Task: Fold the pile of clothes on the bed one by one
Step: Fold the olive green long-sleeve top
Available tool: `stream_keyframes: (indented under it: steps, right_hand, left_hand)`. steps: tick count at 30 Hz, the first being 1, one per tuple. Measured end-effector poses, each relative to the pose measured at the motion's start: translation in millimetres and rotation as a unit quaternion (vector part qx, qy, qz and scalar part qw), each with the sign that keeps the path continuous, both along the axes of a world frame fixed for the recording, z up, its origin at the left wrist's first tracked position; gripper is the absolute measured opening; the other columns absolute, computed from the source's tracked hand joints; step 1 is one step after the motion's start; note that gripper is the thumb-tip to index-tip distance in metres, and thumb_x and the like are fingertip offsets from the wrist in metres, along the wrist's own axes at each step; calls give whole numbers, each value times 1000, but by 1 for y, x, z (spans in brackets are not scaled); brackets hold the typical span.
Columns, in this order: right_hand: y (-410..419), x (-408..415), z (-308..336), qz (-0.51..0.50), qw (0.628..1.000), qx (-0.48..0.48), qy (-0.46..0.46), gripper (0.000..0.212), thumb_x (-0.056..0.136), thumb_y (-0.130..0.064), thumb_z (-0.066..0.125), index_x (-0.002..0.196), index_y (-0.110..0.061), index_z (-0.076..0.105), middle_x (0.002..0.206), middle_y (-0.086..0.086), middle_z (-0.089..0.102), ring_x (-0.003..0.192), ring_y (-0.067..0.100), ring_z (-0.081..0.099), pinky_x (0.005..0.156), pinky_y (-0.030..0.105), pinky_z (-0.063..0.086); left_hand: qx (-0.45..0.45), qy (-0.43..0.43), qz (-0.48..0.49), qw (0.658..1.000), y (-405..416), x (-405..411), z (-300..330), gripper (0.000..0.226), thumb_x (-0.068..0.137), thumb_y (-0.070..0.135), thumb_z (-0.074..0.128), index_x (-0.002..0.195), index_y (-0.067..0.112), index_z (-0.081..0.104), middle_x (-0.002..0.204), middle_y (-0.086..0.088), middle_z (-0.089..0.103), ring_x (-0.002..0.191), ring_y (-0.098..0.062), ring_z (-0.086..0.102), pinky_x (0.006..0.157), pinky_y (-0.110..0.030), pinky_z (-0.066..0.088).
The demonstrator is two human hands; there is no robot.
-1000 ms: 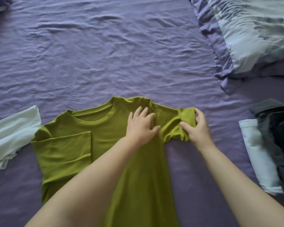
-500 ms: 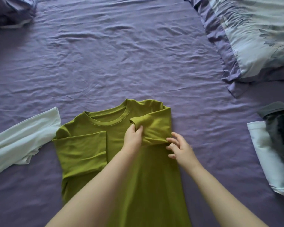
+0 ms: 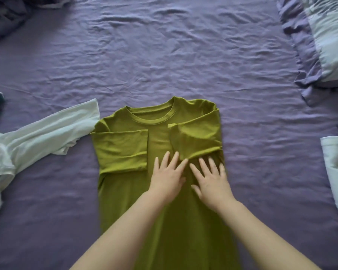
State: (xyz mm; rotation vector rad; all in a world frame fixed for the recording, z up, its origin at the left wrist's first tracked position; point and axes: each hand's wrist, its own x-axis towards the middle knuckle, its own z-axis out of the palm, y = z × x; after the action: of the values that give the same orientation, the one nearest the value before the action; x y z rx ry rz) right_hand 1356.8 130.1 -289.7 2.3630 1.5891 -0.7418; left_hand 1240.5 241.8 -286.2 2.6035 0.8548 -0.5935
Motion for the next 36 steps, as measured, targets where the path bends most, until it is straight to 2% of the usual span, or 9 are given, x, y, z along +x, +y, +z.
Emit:
stream_keyframes:
  steps: [2, 5, 18, 22, 25, 27, 30, 33, 36]
  right_hand:
    - [-5, -11, -2, -12, 1000, -14, -10, 66, 96, -51, 30, 150, -31, -1, 159, 5, -4, 145, 29, -6, 114, 52, 3]
    - [-13, -26, 2, -13, 1000, -10, -16, 67, 96, -50, 33, 150, -27, 3, 159, 7, -3, 145, 29, -5, 114, 51, 6]
    - [-101, -106, 9, -43, 999, 1, 6, 55, 97, -33, 38, 148, -31, 17, 159, -1, 6, 146, 25, 0, 116, 43, 11]
    - [-122, -106, 16, -132, 990, 31, -24, 57, 96, -27, 44, 148, -31, 21, 159, 4, 7, 145, 27, 3, 114, 43, 19]
    - [-133, -103, 21, -251, 968, -1, -15, 74, 92, -35, 52, 151, -22, 9, 156, 13, 11, 141, 32, 18, 107, 44, 31]
    - [-141, -109, 25, -275, 960, -22, -42, 80, 90, -38, 55, 150, -15, 7, 147, 13, 30, 131, 31, 34, 100, 42, 38]
    - [-144, -113, 31, -270, 960, -11, -72, 70, 92, -30, 54, 148, -14, 15, 131, 11, 48, 118, 28, 48, 93, 39, 41]
    - [-129, -100, 41, -309, 946, 90, 24, 58, 91, -17, 56, 142, -10, 31, 129, 17, 51, 115, 36, 50, 90, 42, 41]
    - [-105, -79, 53, -323, 926, 175, 91, 50, 89, -11, 58, 136, -6, 39, 132, 22, 49, 117, 39, 49, 92, 42, 40]
  left_hand:
    - [7, 50, -20, 999, -14, -21, -3, 62, 98, 46, 33, 150, 35, 0, 159, -1, -15, 145, -29, -16, 115, -55, -3]
    - [-2, 72, 1, 997, -27, -50, -1, 64, 99, 46, 32, 149, 35, -5, 158, -1, -17, 145, -28, -17, 116, -55, -2]
    - [-26, 37, 65, 997, -85, -163, 13, 57, 98, 33, 40, 149, 33, 15, 160, 2, -3, 147, -25, -4, 118, -48, 6]
    - [34, 92, 179, 979, -91, -205, 16, 69, 95, 38, 45, 151, 32, 4, 159, -5, -11, 146, -29, -10, 115, -54, 3]
    - [5, 120, 296, 948, -101, -228, 16, 89, 91, 42, 54, 150, 25, -11, 158, -9, -9, 145, -31, 1, 115, -51, 18]
    - [-2, 104, 346, 933, -108, -238, 17, 93, 89, 40, 59, 150, 21, -9, 154, -11, 14, 138, -29, 23, 108, -42, 32]
    - [36, 94, 338, 936, -107, -243, 22, 79, 94, 29, 53, 151, 21, 0, 132, -6, 45, 120, -24, 44, 98, -35, 37]
    - [30, 27, 349, 936, -90, -234, 33, 65, 96, 14, 45, 151, 23, 11, 121, -7, 50, 109, -26, 50, 92, -36, 40]
    - [-13, -81, 368, 926, -66, -219, 48, 63, 96, 7, 41, 150, 24, 14, 115, -12, 44, 82, -27, 52, 75, -37, 41]
